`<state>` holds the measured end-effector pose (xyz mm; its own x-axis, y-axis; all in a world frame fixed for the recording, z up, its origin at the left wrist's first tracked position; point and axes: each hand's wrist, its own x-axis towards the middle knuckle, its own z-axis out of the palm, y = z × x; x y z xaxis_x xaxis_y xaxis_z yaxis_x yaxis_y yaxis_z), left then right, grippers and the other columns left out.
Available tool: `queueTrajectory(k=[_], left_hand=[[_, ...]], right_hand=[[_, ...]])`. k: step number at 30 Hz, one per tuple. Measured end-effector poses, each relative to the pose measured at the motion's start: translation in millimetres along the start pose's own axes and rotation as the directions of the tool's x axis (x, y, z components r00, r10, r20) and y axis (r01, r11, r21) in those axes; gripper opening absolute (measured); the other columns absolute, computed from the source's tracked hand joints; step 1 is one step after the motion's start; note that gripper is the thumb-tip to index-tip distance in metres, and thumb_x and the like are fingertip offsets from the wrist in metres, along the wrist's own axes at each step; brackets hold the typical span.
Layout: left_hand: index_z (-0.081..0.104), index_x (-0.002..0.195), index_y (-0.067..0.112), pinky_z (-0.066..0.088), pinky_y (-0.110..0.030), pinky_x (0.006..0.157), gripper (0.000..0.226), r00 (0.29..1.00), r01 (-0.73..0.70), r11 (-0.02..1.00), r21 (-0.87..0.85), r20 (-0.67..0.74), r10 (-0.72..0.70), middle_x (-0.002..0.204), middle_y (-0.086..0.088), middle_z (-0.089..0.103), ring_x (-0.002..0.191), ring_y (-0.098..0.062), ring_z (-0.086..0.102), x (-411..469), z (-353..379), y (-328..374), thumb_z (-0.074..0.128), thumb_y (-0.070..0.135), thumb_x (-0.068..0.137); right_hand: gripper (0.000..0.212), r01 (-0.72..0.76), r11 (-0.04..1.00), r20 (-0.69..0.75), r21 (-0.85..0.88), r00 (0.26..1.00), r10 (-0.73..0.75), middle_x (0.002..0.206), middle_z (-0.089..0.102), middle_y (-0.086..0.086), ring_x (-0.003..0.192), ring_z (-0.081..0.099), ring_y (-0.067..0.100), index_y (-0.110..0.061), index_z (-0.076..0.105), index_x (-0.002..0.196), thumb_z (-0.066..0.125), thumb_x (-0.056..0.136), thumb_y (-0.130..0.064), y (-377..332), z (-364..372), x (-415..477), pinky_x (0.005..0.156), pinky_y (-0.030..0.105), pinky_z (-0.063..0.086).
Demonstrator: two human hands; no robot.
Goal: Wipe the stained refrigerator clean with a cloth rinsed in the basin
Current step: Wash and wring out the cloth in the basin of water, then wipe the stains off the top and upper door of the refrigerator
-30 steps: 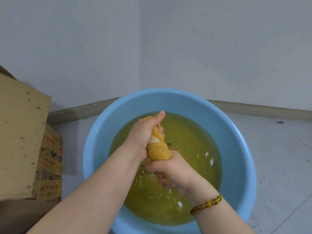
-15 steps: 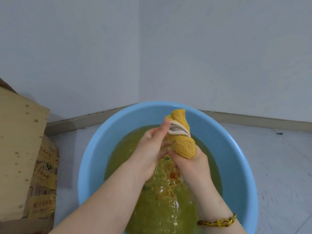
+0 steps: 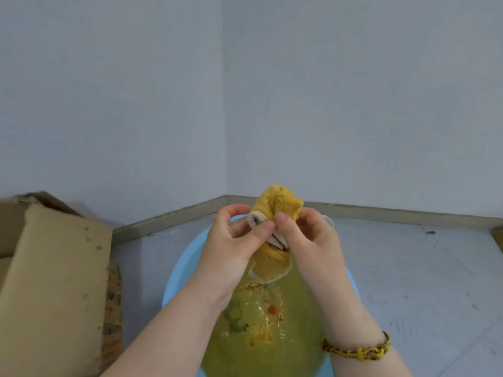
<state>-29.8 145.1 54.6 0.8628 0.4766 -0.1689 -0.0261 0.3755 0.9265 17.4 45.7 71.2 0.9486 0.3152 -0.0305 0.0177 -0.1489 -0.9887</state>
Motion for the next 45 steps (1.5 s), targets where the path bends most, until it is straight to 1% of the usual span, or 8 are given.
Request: queueTrajectory(k=[8, 14, 21, 24, 30, 35, 37, 45], left_hand=[[0.063, 0.089, 0.014, 0.049, -0.016, 0.058, 0.033, 0.997, 0.066, 0.997, 0.047, 0.028, -0.068, 0.076, 0.005, 0.069, 0.066, -0.001, 0.065, -44.5, 64.0, 179.3, 0.075, 0.029, 0.063], [0.068, 0.074, 0.01, 0.049, -0.03, 0.067, 0.009, 0.964, 0.155, 0.988, -0.008, 0.218, -0.15, 0.07, -0.004, 0.071, 0.068, -0.016, 0.065, -77.7, 103.2, 319.5, 0.062, 0.015, 0.069], [0.064, 0.084, 0.006, 0.052, -0.02, 0.051, 0.008, 0.875, -0.013, 0.998, 0.053, 0.483, -0.014, 0.064, -0.002, 0.069, 0.058, -0.012, 0.065, -125.7, 172.3, 434.0, 0.056, 0.008, 0.081], [0.062, 0.084, 0.005, 0.054, -0.024, 0.05, 0.01, 0.816, 0.118, 0.993, -0.019, 0.571, -0.087, 0.064, -0.005, 0.07, 0.057, -0.015, 0.067, -169.0, 207.2, 445.9, 0.053, 0.01, 0.083], [0.06, 0.083, 0.009, 0.056, -0.029, 0.053, 0.014, 0.678, 0.284, 0.958, -0.037, 0.715, -0.173, 0.062, -0.005, 0.068, 0.055, -0.018, 0.066, -261.5, 274.8, 451.0, 0.056, 0.021, 0.076], [0.063, 0.092, 0.003, 0.051, -0.043, 0.067, 0.037, 0.476, 0.472, 0.874, 0.113, 0.802, -0.361, 0.074, -0.015, 0.069, 0.068, -0.029, 0.067, -352.3, 333.2, 428.2, 0.06, 0.034, 0.072], [0.063, 0.095, 0.002, 0.051, -0.046, 0.07, 0.038, 0.434, 0.481, 0.862, 0.16, 0.811, -0.393, 0.082, -0.018, 0.07, 0.076, -0.031, 0.067, -390.5, 352.8, 415.1, 0.054, 0.036, 0.082], [0.054, 0.111, 0.013, 0.057, -0.038, 0.074, 0.051, 0.088, 0.242, 0.932, 0.269, 0.951, -0.297, 0.092, -0.007, 0.072, 0.085, -0.024, 0.069, -494.3, 407.4, 366.5, 0.062, 0.002, 0.063]], right_hand=[[0.042, 0.026, 0.998, -0.125, -0.056, 0.992, -0.033, 0.038, 0.045, -0.015, 0.042, 0.041, 0.0, -0.023, 0.041, 0.05, 0.057, 0.088, -0.013, -191.5, -18.7, -26.9, 0.045, 0.011, 0.033], [0.02, -0.032, 0.992, -0.243, 0.118, 0.968, 0.061, 0.073, 0.053, 0.011, 0.069, 0.048, 0.02, -0.008, 0.057, 0.075, 0.049, 0.092, -0.016, -327.3, -65.4, -64.6, 0.065, 0.036, 0.042], [0.023, 0.147, 0.984, -0.506, 0.096, 0.859, -0.079, 0.058, 0.041, 0.001, 0.042, 0.04, 0.005, -0.011, 0.052, 0.072, 0.046, 0.094, -0.018, -444.1, -145.0, -129.4, 0.037, 0.018, 0.036], [0.018, 0.167, 0.959, -0.478, 0.23, 0.877, -0.039, 0.07, 0.054, 0.002, 0.058, 0.053, 0.01, -0.015, 0.056, 0.083, 0.047, 0.092, -0.028, -462.2, -174.3, -170.1, 0.051, 0.024, 0.045], [0.068, 0.084, 0.973, -0.237, 0.216, 0.971, -0.031, 0.098, 0.071, -0.003, 0.084, 0.067, 0.017, -0.021, 0.053, 0.116, 0.07, 0.053, -0.04, -464.6, -235.6, -272.9, 0.064, 0.023, 0.051], [0.052, 0.067, 0.99, -0.322, 0.125, 0.946, -0.023, 0.106, 0.069, -0.006, 0.097, 0.065, 0.013, -0.021, 0.051, 0.117, 0.07, 0.07, -0.032, -468.4, -299.3, -365.0, 0.084, 0.033, 0.053], [0.022, 0.069, 0.987, -0.405, 0.148, 0.914, -0.003, 0.094, 0.072, -0.005, 0.085, 0.069, 0.012, -0.018, 0.055, 0.108, 0.059, 0.087, -0.014, -466.7, -322.5, -404.6, 0.072, 0.029, 0.055], [0.022, 0.081, 0.979, -0.535, 0.187, 0.844, 0.032, 0.093, 0.069, 0.0, 0.079, 0.067, 0.014, -0.016, 0.056, 0.108, 0.06, 0.087, -0.013, -473.6, -419.3, -532.5, 0.063, 0.028, 0.054]])
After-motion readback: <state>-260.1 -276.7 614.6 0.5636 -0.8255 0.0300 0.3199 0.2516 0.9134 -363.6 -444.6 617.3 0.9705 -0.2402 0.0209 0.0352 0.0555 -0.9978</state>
